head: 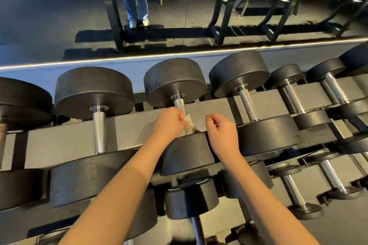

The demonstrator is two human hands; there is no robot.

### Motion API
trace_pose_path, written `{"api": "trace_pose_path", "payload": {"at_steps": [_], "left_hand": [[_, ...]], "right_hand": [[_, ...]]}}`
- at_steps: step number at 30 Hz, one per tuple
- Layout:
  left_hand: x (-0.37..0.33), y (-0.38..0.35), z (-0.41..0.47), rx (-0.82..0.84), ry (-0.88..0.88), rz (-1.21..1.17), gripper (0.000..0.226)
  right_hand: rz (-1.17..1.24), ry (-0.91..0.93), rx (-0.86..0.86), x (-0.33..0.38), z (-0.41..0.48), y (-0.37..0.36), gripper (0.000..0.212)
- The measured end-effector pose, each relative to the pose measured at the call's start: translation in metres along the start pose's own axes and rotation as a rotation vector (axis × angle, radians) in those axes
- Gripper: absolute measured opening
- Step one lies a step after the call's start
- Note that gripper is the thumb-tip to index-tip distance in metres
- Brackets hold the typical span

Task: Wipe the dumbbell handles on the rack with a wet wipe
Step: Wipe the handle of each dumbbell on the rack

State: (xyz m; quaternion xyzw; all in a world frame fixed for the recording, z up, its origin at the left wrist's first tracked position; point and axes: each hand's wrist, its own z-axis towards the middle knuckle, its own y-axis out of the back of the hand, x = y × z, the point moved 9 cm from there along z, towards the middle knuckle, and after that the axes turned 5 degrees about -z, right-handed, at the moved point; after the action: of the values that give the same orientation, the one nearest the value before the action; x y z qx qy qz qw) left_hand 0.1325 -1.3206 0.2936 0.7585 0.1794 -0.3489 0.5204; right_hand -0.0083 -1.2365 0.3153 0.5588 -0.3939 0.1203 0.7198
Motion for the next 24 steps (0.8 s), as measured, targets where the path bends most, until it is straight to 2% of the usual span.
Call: {"api": "trace_pose_path", "payload": {"at_steps": [2,5,8,10,15,18,21,24], "left_hand": [[-0.011,0.000,0.000,-0.049,-0.032,-0.023,0.034],[-0.031,-0.004,0.001,-0.071,-0.085,-0.047,0.008],[-0.058,-0.017,0.006,-0.071,-0.162,0.020,0.013],[-0.076,-0.028,0.011,-0.062,-0.191,0.053,0.015],[-0.114,-0.066,0.028,-0.038,-0.184,-0.010,0.014],[-0.127,-0.084,0.041,-0.055,-0.157,-0.074,0.016],[-0.130,-0.096,0.055,-0.086,-0.086,-0.203,0.009],[-0.128,-0.107,0.074,-0.137,-0.011,-0.321,0.010]], "right_hand": [[-0.178,0.125,-0.105,-0.002,-0.002,0.019,0.021],[-0.443,0.231,-0.279,-0.019,0.005,0.059,0.022],[-0.687,0.126,-0.167,-0.057,0.022,0.084,0.031],[-0.768,0.147,-0.075,-0.074,0.027,0.091,0.044],[-0.643,0.146,0.106,-0.103,0.049,0.115,0.069],[-0.520,0.186,0.195,-0.107,0.066,0.113,0.068],[-0.377,0.190,0.090,-0.108,0.070,0.120,0.049],[-0.190,0.031,-0.033,-0.123,0.070,0.131,0.046]]}}
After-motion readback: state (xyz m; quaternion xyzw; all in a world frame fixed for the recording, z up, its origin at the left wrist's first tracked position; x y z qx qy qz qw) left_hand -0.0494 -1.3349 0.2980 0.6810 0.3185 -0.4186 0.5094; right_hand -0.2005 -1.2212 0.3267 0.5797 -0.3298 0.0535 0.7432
